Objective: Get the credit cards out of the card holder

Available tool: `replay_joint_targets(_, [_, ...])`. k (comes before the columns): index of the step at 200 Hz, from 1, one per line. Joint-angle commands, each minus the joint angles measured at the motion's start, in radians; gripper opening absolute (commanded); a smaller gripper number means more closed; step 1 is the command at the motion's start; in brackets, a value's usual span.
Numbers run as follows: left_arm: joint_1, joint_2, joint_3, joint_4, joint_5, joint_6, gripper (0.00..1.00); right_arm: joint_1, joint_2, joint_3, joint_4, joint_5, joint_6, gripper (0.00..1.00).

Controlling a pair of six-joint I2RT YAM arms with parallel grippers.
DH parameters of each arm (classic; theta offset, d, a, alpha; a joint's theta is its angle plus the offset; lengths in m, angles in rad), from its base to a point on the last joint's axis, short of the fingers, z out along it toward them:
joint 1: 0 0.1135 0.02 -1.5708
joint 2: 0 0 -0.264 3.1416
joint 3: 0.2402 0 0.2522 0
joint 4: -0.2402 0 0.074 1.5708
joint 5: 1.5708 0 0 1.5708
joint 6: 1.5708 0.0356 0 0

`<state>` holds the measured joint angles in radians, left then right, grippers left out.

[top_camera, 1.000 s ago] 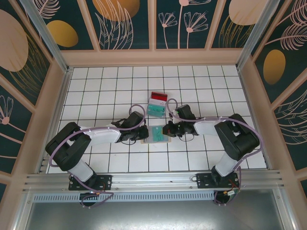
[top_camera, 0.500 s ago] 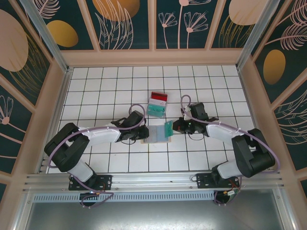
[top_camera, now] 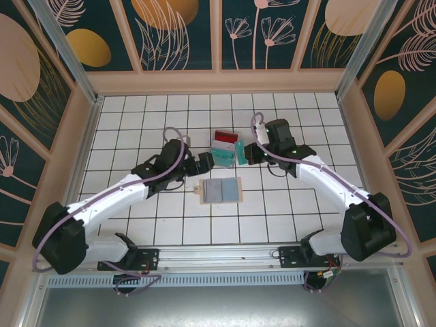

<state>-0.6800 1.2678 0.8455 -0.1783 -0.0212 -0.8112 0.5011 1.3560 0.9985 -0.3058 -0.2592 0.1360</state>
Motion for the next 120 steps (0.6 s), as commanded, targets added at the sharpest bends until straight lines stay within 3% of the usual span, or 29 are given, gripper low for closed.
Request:
replay_joint_targets(1, [0.021, -0.080, -0.005, -0.049, -0.086, 0.025, 0.99, 0.055, 0.062, 0.119, -0.086, 0.127, -0.264, 0.00])
replay_joint_targets(37, [0.026, -0.160, -0.035, -0.069, -0.143, 0.041, 0.98, 0.120, 0.216, 0.309, -0.213, 0.233, -0.469, 0.00])
replay_joint_targets(65, [0.027, -0.205, -0.038, -0.125, -0.226, 0.032, 0.98, 0.193, 0.286, 0.348, -0.210, 0.345, -0.616, 0.00])
replay_joint_targets(120, [0.028, -0.305, -0.080, -0.154, -0.296, 0.011, 0.99, 0.256, 0.420, 0.398, -0.174, 0.451, -0.728, 0.00])
